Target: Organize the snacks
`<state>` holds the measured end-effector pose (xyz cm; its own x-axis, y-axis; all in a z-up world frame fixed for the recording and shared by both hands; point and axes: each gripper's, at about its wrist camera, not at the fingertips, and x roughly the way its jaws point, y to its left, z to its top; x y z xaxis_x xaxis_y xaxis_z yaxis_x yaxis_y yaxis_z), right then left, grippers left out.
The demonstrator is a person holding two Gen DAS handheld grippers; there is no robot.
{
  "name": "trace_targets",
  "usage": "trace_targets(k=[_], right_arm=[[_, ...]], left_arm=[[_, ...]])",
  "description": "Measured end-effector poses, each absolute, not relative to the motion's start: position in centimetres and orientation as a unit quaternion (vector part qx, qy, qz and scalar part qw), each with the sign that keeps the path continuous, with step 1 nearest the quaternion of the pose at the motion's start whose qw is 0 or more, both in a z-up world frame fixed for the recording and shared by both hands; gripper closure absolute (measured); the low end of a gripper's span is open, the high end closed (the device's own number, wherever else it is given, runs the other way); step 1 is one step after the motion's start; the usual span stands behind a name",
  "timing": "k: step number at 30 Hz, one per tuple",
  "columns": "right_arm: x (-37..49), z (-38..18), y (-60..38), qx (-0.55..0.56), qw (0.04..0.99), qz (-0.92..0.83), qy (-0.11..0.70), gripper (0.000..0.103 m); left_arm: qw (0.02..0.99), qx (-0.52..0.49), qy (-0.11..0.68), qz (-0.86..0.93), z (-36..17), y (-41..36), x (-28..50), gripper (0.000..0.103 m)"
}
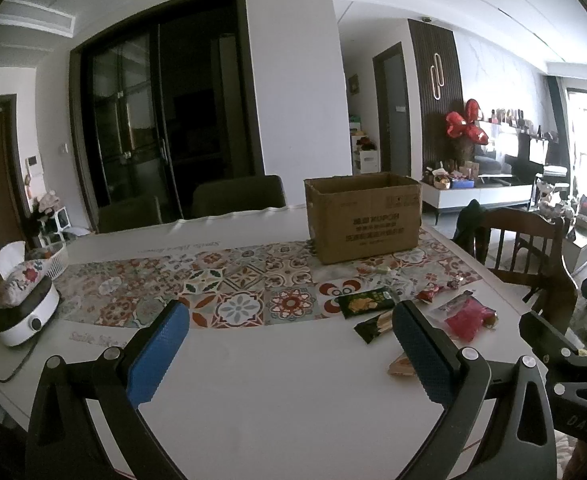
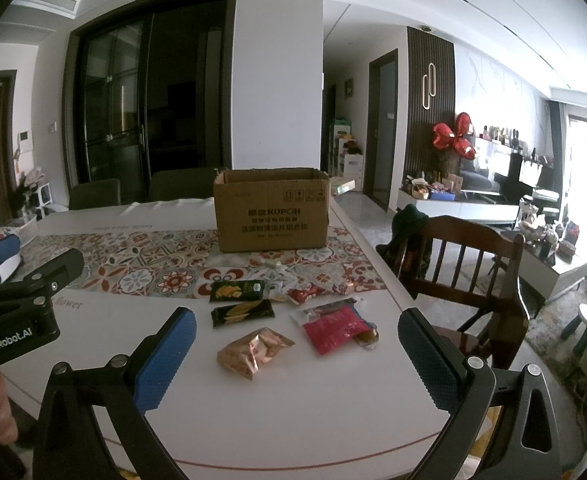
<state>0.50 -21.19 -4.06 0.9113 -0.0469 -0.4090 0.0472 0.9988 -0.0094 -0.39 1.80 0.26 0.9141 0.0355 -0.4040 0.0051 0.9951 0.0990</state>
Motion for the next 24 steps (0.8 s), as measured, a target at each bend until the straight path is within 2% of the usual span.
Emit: trace_targets(k=[10, 18, 24], right_arm=[[1.0, -4.1, -20.5, -0.005, 0.975, -0.025, 0.219, 0.001], [4.5, -4.6, -19.4, 0.017, 0.967, -0.023, 0.252, 0.001], [7.5, -6.1, -19.2, 0.048, 0.955, -0.029, 0.291, 0.001]], left_arm=[[0.974, 0.081, 0.211, 0.001, -0.6, 1.3, 0.8, 0.000], [0.963, 0.124, 0.223, -0.084, -2.1, 0.1, 4.9, 0.000], [0.943, 0.175, 0.237, -0.159, -4.2, -0.3, 8.9, 0.006]])
